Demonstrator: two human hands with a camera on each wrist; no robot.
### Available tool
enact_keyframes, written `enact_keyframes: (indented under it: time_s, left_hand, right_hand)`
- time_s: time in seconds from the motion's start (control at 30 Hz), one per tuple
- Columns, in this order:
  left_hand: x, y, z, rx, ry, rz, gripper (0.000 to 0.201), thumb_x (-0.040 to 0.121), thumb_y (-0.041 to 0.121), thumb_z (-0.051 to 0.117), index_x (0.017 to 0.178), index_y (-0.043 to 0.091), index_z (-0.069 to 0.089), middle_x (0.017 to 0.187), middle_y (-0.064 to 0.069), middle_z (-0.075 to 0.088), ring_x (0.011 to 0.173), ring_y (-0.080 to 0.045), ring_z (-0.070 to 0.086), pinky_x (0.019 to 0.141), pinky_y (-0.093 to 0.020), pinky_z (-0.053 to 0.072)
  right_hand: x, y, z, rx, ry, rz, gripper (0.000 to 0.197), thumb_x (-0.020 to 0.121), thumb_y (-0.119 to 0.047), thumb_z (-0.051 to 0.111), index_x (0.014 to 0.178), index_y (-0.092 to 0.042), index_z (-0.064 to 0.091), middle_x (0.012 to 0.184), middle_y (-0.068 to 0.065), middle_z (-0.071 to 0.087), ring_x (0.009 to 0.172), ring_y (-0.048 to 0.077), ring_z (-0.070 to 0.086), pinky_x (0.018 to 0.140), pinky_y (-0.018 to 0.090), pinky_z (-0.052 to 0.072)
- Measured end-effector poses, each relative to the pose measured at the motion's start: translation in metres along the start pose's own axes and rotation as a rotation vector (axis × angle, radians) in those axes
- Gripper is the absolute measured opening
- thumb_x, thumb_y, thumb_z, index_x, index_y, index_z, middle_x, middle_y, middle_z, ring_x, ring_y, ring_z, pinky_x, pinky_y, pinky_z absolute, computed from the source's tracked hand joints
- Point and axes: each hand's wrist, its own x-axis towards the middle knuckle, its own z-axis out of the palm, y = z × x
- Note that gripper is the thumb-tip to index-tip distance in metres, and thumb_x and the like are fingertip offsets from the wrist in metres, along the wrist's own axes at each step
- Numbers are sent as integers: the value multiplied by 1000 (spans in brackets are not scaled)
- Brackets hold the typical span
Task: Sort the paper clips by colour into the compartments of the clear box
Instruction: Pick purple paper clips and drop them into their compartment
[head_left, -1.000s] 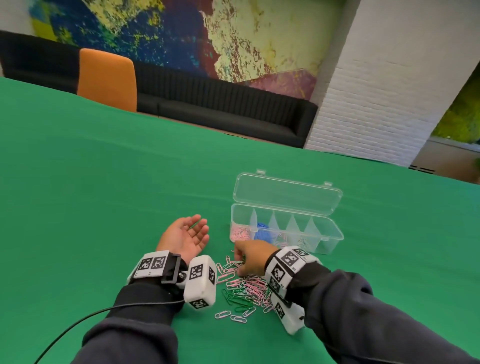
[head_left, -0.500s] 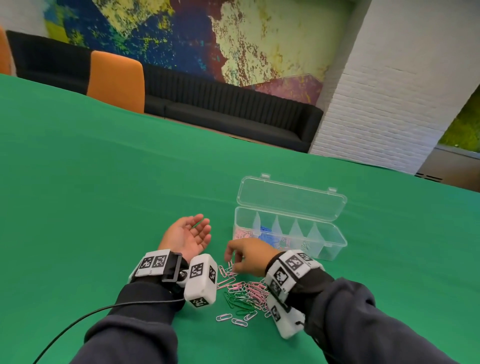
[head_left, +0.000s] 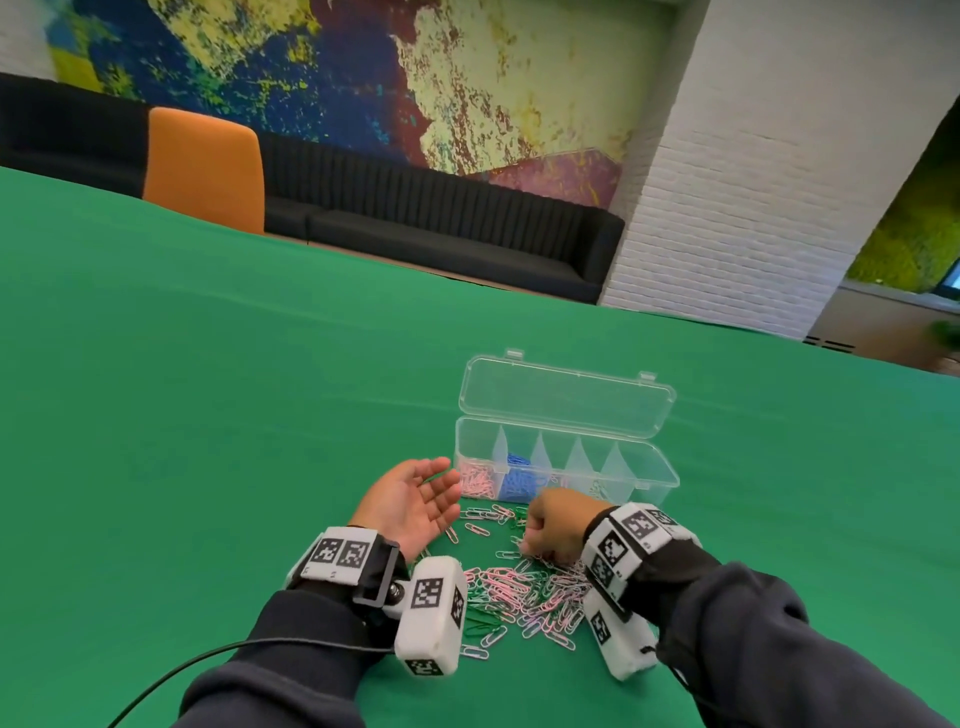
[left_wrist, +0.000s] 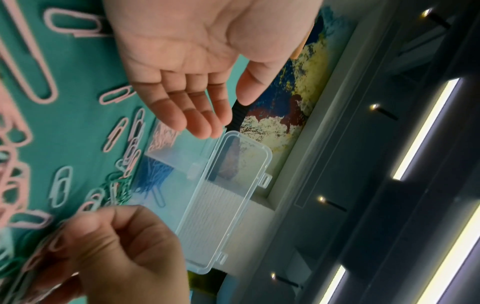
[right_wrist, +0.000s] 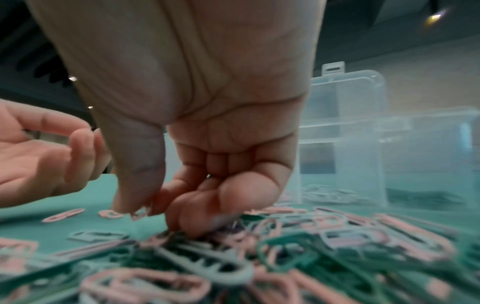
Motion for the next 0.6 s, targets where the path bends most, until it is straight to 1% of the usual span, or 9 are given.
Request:
enact_keyframes:
  time_s: [0.03, 0.1, 0.17, 0.23, 0.27, 0.33, 0.43, 0.5, 0.6]
  left_hand:
    - [-1, -3, 2, 15, -10, -7, 22, 95, 18, 40, 91, 9, 60, 71, -6, 65, 57, -16, 61, 56, -26, 49]
    - [-1, -8, 3, 33, -24, -19, 22, 94, 18, 41, 93, 8, 60, 71, -6, 66, 56, -15, 62, 53, -24, 50]
    - [0, -11, 4, 48, -33, -25, 21, 94, 18, 41, 95, 8, 60, 71, -6, 66, 57, -16, 62, 53, -24, 51]
    - [0, -12, 5, 58, -41, -28, 21, 94, 17, 41, 95, 7, 60, 71, -6, 66, 55, -15, 62, 52, -22, 51]
    - [0, -12, 5, 60, -45, -28, 21, 94, 17, 41, 95, 7, 60, 71, -7, 66, 55, -15, 62, 52, -22, 51]
    - [1, -12, 5, 66, -50, -29, 21, 94, 16, 41, 93, 7, 60, 72, -7, 65, 57, -16, 61, 52, -23, 51]
    - [2, -12, 3, 61, -51, -32, 21, 94, 17, 41, 94, 7, 60, 76, -8, 64, 61, -17, 61, 53, -25, 52]
    - [2, -12, 3, 54, -52, -29, 22, 95, 17, 41, 96, 6, 59, 77, -8, 64, 61, -17, 61, 54, -25, 52]
    - [1, -12, 4, 33, -59, -28, 23, 95, 17, 40, 95, 5, 59, 76, -10, 65, 63, -19, 62, 55, -26, 53]
  right_hand:
    - [-2, 5, 0, 42, 4, 6, 25, 90, -25, 60, 69, -17, 50, 99, 10, 65, 83, 16, 55, 81, 29, 49]
    - [-7, 13, -1, 117, 22, 7, 25, 92, -20, 58, 68, -18, 50, 95, 8, 65, 80, 15, 56, 69, 23, 49]
    - [-10, 20, -3, 187, 49, 0, 24, 93, -17, 55, 70, -20, 49, 86, 1, 64, 74, 13, 57, 63, 18, 46]
    - [-13, 24, -4, 247, 77, -11, 22, 93, -14, 53, 72, -20, 49, 74, -5, 58, 65, 9, 55, 61, 17, 47]
    - [-14, 26, -3, 283, 84, -12, 22, 92, -12, 51, 72, -20, 48, 71, -6, 56, 61, 7, 54, 59, 17, 47]
    - [-15, 28, -3, 361, 97, -7, 22, 91, -7, 49, 73, -19, 47, 70, -4, 57, 59, 8, 55, 57, 18, 47]
    - [-14, 27, -4, 457, 108, -17, 22, 90, -2, 48, 74, -17, 47, 73, 1, 62, 60, 12, 58, 56, 19, 49]
    - [-13, 26, -6, 505, 131, -27, 23, 89, 0, 49, 72, -15, 47, 75, 3, 64, 58, 11, 58, 55, 19, 50]
    - [-12, 25, -7, 585, 191, -36, 24, 87, 3, 49, 71, -15, 46, 71, 3, 62, 55, 11, 57, 54, 20, 49]
